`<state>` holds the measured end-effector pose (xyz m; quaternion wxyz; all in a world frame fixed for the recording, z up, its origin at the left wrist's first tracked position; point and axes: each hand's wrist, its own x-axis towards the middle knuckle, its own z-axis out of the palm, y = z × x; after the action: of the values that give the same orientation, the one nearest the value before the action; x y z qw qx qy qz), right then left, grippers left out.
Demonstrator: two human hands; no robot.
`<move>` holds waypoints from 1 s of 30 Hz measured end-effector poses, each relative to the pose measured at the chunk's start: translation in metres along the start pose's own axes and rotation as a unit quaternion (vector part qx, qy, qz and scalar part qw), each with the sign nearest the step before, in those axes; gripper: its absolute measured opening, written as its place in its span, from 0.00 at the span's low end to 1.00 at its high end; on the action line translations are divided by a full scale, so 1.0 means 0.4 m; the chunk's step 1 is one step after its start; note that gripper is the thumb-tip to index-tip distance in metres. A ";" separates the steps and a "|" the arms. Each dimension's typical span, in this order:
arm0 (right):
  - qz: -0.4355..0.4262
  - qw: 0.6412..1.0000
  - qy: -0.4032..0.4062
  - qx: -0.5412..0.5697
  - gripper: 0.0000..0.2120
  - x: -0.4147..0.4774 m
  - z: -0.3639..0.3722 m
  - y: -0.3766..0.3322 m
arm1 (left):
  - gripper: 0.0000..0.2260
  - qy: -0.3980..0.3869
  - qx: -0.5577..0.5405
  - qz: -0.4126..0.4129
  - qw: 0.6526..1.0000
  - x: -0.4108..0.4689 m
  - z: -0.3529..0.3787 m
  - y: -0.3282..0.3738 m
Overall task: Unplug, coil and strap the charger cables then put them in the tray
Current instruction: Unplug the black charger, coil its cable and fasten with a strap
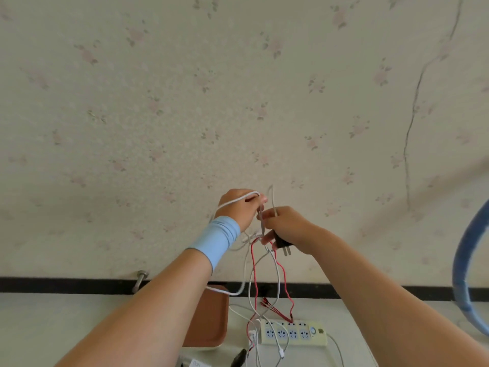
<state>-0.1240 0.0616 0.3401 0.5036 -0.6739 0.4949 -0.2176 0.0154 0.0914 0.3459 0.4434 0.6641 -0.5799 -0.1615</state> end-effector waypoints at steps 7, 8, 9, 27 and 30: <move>-0.053 0.999 0.002 0.000 0.06 -0.021 -0.005 -0.021 | 0.13 0.046 0.001 0.013 0.999 0.009 -0.030 -0.010; -0.052 0.999 0.009 0.003 0.06 -0.023 -0.004 -0.023 | 0.13 0.041 0.008 0.019 0.999 0.007 -0.033 -0.009; -0.048 0.999 0.018 0.009 0.06 -0.024 -0.003 -0.025 | 0.14 0.033 0.025 0.029 0.999 0.008 -0.035 -0.009; 0.003 0.955 0.213 0.209 0.13 -0.001 -0.032 -0.044 | 0.13 -0.379 -0.020 -0.188 0.906 -0.053 -0.017 0.017; 0.002 0.955 0.192 0.224 0.13 -0.009 -0.032 -0.056 | 0.15 -0.278 -0.001 -0.113 0.954 -0.048 -0.011 0.022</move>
<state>-0.1257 0.0590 0.3659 0.5376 -0.4879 0.5224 -0.4472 0.0077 0.1111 0.3495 0.2441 0.6536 -0.6014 -0.3894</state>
